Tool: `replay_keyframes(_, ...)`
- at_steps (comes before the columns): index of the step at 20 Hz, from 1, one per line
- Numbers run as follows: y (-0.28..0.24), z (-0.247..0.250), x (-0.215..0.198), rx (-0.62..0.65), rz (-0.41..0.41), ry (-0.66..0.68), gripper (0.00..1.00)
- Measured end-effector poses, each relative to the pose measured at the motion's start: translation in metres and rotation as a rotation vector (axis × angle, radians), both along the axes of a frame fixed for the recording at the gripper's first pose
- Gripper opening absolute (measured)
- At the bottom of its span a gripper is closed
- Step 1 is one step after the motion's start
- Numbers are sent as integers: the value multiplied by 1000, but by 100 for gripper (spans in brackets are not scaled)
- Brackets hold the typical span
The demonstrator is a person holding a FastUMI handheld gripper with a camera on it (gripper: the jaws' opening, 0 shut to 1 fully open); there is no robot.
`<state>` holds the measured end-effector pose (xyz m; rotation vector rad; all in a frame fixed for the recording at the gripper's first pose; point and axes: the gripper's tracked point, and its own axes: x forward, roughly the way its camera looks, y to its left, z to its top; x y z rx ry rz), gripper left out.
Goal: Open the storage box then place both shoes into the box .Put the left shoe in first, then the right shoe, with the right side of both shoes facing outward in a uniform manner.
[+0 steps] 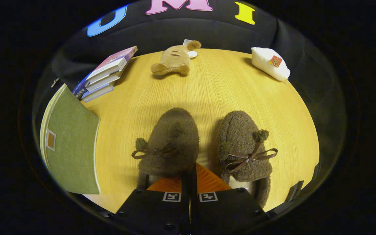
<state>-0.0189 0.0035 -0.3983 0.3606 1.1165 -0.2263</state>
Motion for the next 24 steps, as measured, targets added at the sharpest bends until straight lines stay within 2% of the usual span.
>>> replay_keyframes(7, 16, 44, 7, 83, -24, -46, 6)
replay_keyframes(13, 45, 114, 30, 166, -22, -112, 6)
replay_keyframes(20, 114, 195, 69, 297, 3, -166, 6)
replay_keyframes(24, 167, 223, 91, 346, 66, -194, 6)
